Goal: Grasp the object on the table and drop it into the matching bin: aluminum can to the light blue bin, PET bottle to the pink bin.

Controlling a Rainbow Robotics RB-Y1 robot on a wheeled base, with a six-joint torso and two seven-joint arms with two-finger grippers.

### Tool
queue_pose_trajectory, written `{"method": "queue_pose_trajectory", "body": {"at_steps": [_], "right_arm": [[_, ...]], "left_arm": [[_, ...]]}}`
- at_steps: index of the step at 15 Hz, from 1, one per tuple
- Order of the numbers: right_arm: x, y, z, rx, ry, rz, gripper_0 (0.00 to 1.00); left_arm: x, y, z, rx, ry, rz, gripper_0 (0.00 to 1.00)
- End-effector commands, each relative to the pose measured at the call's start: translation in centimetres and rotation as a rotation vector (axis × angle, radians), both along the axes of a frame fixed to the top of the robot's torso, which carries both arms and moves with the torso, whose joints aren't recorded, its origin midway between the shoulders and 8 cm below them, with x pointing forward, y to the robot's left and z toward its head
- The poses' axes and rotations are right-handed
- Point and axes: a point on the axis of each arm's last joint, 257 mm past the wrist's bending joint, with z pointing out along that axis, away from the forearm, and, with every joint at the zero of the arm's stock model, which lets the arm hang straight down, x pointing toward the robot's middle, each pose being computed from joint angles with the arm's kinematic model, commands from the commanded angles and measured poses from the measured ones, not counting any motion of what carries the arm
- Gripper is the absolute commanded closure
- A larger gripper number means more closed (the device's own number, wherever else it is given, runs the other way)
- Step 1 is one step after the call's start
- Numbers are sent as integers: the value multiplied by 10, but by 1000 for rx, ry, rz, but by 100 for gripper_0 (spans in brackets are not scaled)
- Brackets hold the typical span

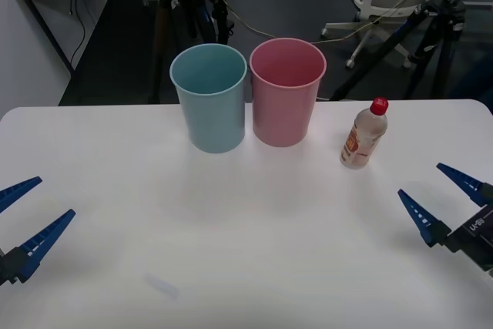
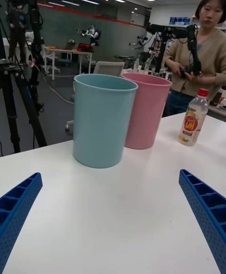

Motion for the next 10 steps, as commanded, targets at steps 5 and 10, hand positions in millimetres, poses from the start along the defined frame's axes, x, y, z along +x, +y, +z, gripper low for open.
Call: {"method": "queue_pose_trajectory", "body": {"at_steps": [5, 10], "right_arm": [[61, 5, -18, 39, 37, -14, 0], [92, 10, -27, 24, 50, -71, 0]], "left_arm": [[0, 0, 0, 0, 0, 0, 0], [0, 0, 0, 0, 0, 0, 0]]}}
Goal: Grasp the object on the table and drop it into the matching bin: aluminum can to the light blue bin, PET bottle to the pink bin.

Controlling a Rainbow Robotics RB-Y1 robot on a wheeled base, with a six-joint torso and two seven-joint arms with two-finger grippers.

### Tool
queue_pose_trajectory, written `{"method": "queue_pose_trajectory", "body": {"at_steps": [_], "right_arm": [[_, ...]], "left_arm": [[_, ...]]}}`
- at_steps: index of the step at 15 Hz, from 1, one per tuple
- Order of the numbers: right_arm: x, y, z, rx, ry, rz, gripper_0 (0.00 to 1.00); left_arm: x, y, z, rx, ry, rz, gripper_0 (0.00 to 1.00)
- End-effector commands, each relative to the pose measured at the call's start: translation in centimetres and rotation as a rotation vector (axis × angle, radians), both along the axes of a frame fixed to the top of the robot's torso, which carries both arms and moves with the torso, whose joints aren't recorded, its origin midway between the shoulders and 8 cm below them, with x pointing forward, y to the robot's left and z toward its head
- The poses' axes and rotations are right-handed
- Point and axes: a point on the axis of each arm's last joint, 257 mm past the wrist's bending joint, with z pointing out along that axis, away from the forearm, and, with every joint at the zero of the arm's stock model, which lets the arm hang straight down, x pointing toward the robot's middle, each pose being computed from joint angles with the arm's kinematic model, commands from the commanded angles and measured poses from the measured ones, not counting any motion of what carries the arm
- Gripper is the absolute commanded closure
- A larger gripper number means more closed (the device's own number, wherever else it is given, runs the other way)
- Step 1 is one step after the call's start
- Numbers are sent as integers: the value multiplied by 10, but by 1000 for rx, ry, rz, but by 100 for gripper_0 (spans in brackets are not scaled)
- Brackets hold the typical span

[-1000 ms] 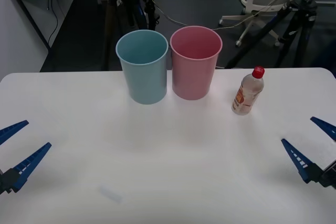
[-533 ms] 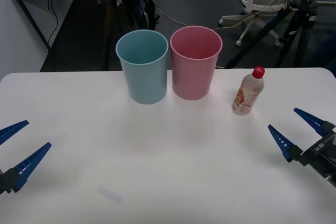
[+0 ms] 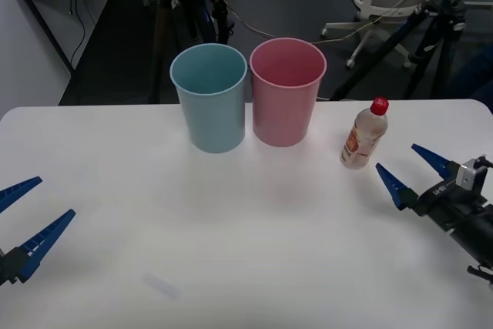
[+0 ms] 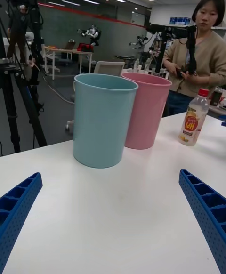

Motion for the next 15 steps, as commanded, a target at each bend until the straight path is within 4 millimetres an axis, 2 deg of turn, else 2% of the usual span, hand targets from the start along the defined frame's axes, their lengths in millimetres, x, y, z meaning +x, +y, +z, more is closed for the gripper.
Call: {"method": "queue_pose_trajectory", "body": {"at_steps": [1, 7, 15], "right_arm": [[14, 4, -3, -11, 6, -37, 0], [39, 22, -12, 0, 24, -55, 0], [66, 53, -8, -24, 18, -68, 0]], "left_arm": [[0, 0, 0, 0, 0, 0, 0], [0, 0, 0, 0, 0, 0, 0], [0, 0, 0, 0, 0, 0, 0]]}}
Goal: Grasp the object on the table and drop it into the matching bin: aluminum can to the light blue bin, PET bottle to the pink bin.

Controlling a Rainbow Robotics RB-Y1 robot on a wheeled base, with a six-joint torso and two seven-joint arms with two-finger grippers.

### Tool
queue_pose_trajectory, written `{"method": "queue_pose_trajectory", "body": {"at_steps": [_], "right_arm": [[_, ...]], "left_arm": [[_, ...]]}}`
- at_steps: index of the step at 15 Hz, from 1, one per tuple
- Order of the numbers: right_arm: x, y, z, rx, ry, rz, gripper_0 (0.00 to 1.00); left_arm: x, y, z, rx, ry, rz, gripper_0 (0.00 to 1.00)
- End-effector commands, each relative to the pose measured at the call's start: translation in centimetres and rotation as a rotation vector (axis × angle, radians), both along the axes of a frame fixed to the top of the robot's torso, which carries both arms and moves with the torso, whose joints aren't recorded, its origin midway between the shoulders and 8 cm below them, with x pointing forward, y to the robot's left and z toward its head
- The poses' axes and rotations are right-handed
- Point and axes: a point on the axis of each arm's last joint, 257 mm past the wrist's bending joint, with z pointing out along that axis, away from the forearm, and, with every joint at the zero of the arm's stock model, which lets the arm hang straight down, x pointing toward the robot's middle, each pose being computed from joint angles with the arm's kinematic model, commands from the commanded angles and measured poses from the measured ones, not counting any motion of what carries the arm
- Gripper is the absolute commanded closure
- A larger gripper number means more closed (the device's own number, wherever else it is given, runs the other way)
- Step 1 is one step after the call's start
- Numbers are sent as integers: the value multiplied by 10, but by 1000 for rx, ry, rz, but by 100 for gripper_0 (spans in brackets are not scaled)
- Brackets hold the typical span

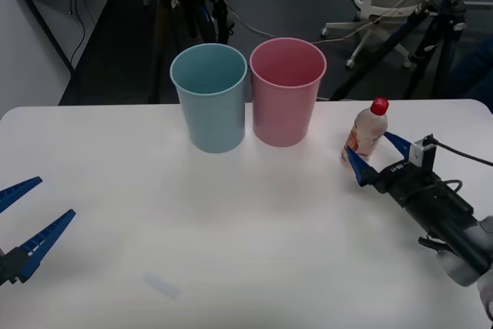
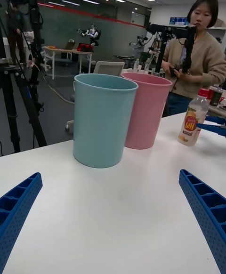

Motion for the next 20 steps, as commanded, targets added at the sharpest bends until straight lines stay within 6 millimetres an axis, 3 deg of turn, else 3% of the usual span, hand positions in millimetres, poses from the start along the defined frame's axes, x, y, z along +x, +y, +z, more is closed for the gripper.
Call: {"method": "queue_pose_trajectory", "body": {"at_steps": [1, 10, 11, 12, 13, 14, 15, 20], "right_arm": [[11, 8, 4, -5, 0, -12, 0], [28, 22, 6, -42, 5, -35, 0], [28, 23, 5, -47, 4, -33, 8], [28, 22, 5, -51, 2, -35, 49], [28, 21, 6, -53, 0, -34, 74], [28, 21, 6, -55, 0, -34, 92], [28, 21, 5, -55, 0, -36, 99], [26, 15, 8, -57, -10, -33, 100]], "left_arm": [[0, 0, 0, 0, 0, 0, 0], [0, 0, 0, 0, 0, 0, 0], [0, 0, 0, 0, 0, 0, 0], [0, 0, 0, 0, 0, 0, 0], [0, 0, 0, 0, 0, 0, 0], [0, 0, 0, 0, 0, 0, 0], [0, 0, 0, 0, 0, 0, 0], [0, 0, 0, 0, 0, 0, 0]]}}
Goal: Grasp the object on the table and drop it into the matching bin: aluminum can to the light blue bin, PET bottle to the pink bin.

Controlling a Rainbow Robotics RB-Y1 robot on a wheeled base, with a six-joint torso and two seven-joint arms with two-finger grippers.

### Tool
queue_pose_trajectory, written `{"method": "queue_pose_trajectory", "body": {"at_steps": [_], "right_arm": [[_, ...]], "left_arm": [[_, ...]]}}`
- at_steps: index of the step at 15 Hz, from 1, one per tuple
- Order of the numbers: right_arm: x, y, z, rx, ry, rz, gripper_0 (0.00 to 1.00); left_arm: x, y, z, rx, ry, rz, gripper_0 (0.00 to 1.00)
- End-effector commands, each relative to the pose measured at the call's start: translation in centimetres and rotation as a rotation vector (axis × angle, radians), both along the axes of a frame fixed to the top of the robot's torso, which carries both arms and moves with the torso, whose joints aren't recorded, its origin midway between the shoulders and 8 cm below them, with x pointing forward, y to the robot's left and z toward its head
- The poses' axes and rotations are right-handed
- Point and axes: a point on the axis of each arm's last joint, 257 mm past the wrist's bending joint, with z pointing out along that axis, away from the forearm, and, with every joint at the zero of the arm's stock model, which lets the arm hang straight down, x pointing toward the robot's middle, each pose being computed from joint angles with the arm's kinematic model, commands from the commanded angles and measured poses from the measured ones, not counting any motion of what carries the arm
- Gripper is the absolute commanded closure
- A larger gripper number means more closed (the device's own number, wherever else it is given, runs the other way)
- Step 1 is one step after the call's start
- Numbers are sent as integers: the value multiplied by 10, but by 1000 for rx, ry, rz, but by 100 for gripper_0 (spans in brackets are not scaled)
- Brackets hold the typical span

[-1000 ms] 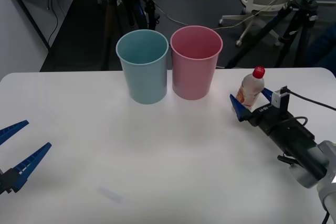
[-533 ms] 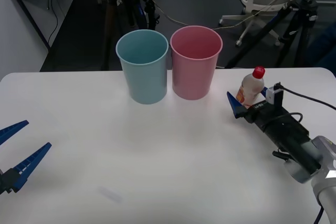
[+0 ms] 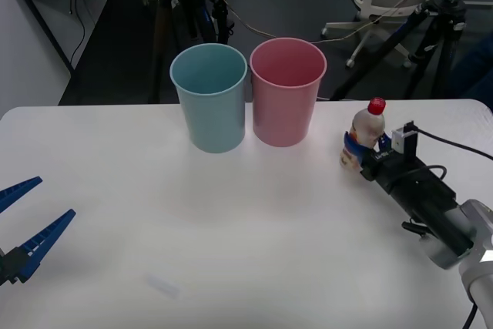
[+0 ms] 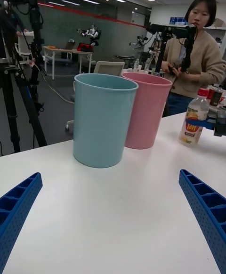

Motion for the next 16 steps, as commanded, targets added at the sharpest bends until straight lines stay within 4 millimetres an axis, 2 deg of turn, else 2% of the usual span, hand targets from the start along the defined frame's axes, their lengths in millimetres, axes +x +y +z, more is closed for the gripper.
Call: {"method": "queue_pose_trajectory", "body": {"at_steps": [1, 7, 12, 16], "right_arm": [[-3, -4, 1, -2, -7, 6, 100], [-33, -13, 11, -20, -23, 65, 100], [-71, -15, 33, -24, -5, 105, 100], [-91, -11, 56, -16, -16, 143, 100]], "left_arm": [[0, 0, 0, 0, 0, 0, 0], [0, 0, 0, 0, 0, 0, 0], [0, 0, 0, 0, 0, 0, 0], [0, 0, 0, 0, 0, 0, 0]]}}
